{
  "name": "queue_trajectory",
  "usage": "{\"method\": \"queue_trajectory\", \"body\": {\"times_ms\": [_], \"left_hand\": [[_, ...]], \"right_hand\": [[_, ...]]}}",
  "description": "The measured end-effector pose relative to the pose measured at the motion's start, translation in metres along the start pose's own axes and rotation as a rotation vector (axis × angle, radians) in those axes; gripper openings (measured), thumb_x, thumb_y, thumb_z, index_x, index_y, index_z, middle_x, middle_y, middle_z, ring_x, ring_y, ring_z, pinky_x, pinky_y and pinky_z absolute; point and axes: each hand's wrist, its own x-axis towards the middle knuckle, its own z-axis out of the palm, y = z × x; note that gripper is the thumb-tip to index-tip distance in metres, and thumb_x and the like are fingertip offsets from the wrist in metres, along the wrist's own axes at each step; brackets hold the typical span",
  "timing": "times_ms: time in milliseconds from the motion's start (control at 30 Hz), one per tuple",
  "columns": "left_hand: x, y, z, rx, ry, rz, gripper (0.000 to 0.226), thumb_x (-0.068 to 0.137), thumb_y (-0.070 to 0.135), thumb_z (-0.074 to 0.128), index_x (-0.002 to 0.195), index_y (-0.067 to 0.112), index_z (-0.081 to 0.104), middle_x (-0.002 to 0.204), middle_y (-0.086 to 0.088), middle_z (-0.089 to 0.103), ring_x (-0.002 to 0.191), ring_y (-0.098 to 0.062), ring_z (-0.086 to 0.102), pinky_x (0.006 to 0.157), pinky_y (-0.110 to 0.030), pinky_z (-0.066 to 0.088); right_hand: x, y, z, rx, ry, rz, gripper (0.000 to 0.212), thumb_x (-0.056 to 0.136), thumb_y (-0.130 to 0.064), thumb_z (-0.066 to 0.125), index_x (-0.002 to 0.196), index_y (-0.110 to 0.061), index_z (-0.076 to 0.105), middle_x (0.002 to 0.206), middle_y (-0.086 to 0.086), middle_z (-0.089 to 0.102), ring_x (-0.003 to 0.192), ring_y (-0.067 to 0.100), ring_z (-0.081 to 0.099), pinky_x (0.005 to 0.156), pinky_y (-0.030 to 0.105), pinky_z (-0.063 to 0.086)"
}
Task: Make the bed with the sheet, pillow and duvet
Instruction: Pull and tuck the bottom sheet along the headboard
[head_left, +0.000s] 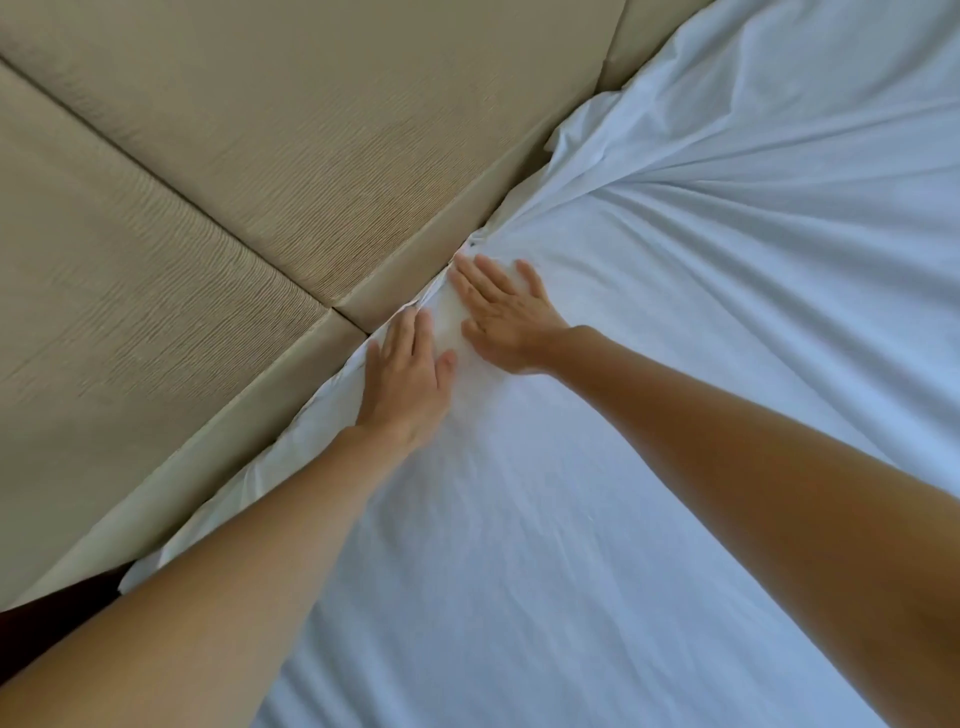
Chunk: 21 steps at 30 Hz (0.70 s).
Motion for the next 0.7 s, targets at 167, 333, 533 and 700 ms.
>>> {"method": "queue_trajectory", "body": {"times_ms": [167, 333, 533, 700], "left_hand": [[0.018, -0.002, -0.013, -0.217, -0.053, -0.059, 0.053, 0.099, 0.035, 0.035, 0.143, 0.008, 0.025, 0.154, -0.008, 0.025, 0.14, -0.022, 0.025, 0.113, -0.034, 0.021], [0.037, -0.004, -0.022, -0.232, -0.151, -0.168, 0.049, 0.098, 0.048, 0.028, 0.125, 0.01, 0.043, 0.138, -0.011, 0.046, 0.126, -0.03, 0.043, 0.096, -0.035, 0.035], [-0.016, -0.01, -0.003, -0.012, 0.12, -0.05, 0.065, 0.089, 0.038, 0.015, 0.131, -0.004, 0.042, 0.126, -0.021, 0.052, 0.117, -0.035, 0.049, 0.098, -0.042, 0.037], [-0.015, -0.033, -0.021, -0.043, -0.014, -0.24, 0.042, 0.097, 0.033, 0.035, 0.112, -0.003, 0.051, 0.118, -0.028, 0.056, 0.113, -0.042, 0.049, 0.089, -0.039, 0.039]], "right_hand": [[0.006, -0.002, -0.009, -0.05, -0.041, 0.021, 0.058, 0.099, -0.034, 0.017, 0.151, -0.016, -0.003, 0.159, -0.004, -0.009, 0.146, 0.009, -0.009, 0.116, 0.041, -0.011], [0.027, -0.009, -0.018, -0.048, -0.028, 0.071, 0.056, 0.099, -0.035, 0.018, 0.15, -0.013, 0.014, 0.159, 0.0, 0.009, 0.147, 0.012, 0.0, 0.117, 0.039, -0.006], [0.006, -0.007, -0.008, 0.028, 0.036, 0.038, 0.054, 0.1, -0.03, 0.022, 0.151, -0.018, 0.01, 0.16, -0.001, 0.003, 0.147, 0.014, -0.004, 0.117, 0.038, -0.009], [-0.003, -0.018, -0.011, 0.068, -0.001, -0.03, 0.061, 0.093, -0.019, 0.035, 0.151, -0.016, 0.014, 0.159, -0.001, 0.006, 0.147, 0.017, -0.001, 0.118, 0.034, -0.004]]}}
